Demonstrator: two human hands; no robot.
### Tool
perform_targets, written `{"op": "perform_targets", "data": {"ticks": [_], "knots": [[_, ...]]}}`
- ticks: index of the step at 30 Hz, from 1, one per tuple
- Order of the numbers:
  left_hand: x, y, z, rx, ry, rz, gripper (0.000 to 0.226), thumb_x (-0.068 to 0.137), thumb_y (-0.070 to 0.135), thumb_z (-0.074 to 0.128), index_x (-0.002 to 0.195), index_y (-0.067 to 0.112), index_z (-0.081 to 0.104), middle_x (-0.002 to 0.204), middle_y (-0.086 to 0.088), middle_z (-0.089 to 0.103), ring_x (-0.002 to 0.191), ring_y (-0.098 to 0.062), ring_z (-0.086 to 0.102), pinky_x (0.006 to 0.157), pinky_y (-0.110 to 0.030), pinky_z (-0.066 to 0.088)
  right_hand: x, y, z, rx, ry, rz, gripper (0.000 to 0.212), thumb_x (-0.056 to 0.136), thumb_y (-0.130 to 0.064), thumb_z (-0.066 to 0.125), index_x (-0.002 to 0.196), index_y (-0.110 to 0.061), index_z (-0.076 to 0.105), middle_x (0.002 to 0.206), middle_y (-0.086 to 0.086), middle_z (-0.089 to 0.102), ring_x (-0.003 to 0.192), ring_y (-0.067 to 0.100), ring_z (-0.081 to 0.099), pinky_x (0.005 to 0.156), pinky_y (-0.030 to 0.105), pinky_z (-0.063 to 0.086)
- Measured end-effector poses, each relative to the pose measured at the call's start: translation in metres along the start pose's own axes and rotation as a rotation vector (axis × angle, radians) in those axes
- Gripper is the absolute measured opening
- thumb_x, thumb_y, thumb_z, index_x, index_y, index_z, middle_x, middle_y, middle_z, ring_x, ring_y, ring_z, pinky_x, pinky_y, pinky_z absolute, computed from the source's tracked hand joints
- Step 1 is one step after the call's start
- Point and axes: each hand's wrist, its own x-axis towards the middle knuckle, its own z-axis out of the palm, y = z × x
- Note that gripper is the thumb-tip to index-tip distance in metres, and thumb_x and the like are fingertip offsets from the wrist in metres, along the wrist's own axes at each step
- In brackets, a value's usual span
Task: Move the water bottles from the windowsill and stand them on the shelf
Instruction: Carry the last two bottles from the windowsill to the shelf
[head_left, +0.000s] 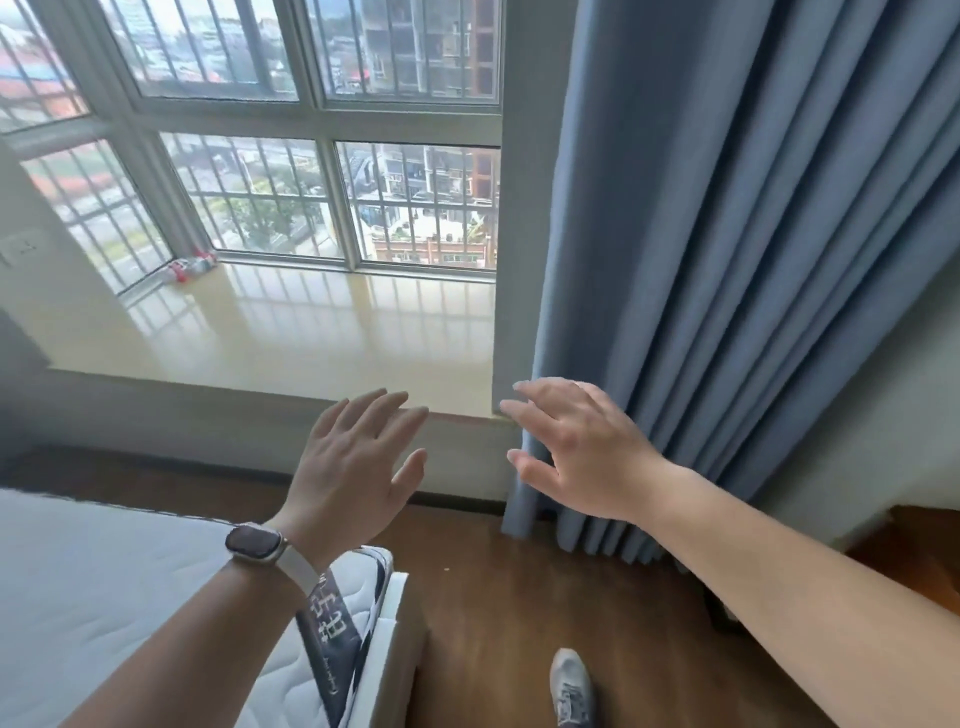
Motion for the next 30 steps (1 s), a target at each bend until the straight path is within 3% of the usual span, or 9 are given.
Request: {"op": "perform_targets", "data": {"ticks": [8,11,17,30], "knots": [[0.018,-0.043,0.011,0.103,-0.038,-0.173,0.048,0.093,0.044,0.045,0.129,0.019,0.065,0.136,-0.006,0.062,0.127,-0.031,0.056,0.108,-0.049,0.036,0.085,0.028,0.032,0.060,-0.073,-0.118,0.056,0.092,-0.051,0.037,0.133,-0.018,0.055,0.140,0.008,0.055,0.129,0.030,0.050,0.105,0.048,0.039],[0.045,-0.049,0.016,0.121,-0.062,-0.237,0.050,0.092,0.045,0.044,0.131,0.021,0.064,0.137,-0.006,0.061,0.128,-0.030,0.054,0.109,-0.049,0.036,0.117,0.050,0.040,0.102,-0.101,-0.139,0.058,0.092,-0.053,0.035,0.136,-0.019,0.052,0.143,0.008,0.051,0.133,0.030,0.046,0.108,0.048,0.035],[0.116,-0.053,0.039,0.135,-0.076,-0.324,0.051,0.092,0.048,0.044,0.133,0.023,0.061,0.140,-0.004,0.059,0.132,-0.028,0.051,0.111,-0.046,0.032,0.174,0.114,0.059,0.136,-0.096,-0.191,0.056,0.091,-0.052,0.039,0.132,-0.017,0.057,0.138,0.010,0.057,0.128,0.033,0.052,0.104,0.049,0.040],[0.194,-0.060,0.072,0.217,-0.056,-0.416,0.049,0.093,0.045,0.047,0.133,0.021,0.062,0.138,-0.005,0.061,0.129,-0.027,0.052,0.109,-0.050,0.037,0.255,0.187,0.088,0.243,-0.149,-0.299,0.062,0.091,-0.054,0.031,0.136,-0.017,0.053,0.144,0.008,0.051,0.134,0.033,0.044,0.108,0.047,0.033]]}}
